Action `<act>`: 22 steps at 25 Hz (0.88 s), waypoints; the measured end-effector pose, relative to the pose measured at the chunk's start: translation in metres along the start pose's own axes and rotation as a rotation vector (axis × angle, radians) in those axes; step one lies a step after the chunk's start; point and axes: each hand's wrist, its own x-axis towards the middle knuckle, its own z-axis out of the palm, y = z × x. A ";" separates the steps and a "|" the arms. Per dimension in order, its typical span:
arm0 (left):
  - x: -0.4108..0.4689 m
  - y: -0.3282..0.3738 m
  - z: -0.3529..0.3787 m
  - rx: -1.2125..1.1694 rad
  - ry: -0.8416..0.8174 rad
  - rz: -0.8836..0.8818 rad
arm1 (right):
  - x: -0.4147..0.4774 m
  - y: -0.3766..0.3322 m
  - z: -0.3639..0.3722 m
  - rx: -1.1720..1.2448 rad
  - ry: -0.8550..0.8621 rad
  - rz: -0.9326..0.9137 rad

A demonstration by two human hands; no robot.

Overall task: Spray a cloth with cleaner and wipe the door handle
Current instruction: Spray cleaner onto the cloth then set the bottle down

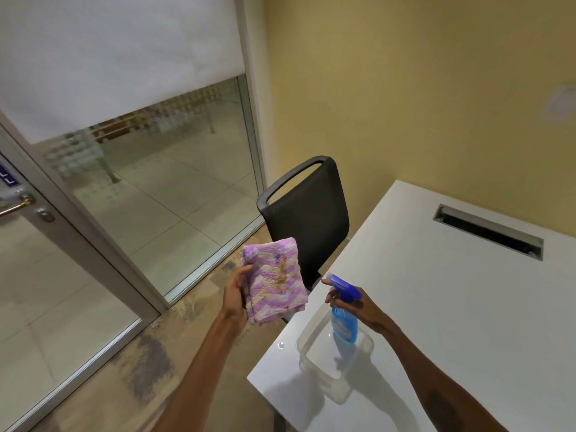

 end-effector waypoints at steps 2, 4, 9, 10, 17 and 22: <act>0.003 -0.001 0.000 -0.016 0.008 -0.004 | 0.005 0.004 -0.011 -0.015 0.063 0.002; 0.006 -0.002 -0.001 -0.034 0.007 -0.012 | 0.005 0.007 -0.018 -0.001 0.141 0.066; 0.012 -0.002 -0.003 -0.032 0.023 -0.008 | 0.005 0.034 -0.045 0.034 0.160 0.075; 0.013 -0.001 -0.004 -0.030 0.028 -0.004 | 0.005 0.035 -0.049 -0.007 0.168 0.083; 0.019 0.005 -0.001 -0.003 0.052 0.021 | -0.004 0.017 -0.052 -0.318 0.253 0.109; 0.016 0.008 0.000 -0.007 0.046 0.024 | -0.011 -0.002 -0.062 -0.595 0.268 0.227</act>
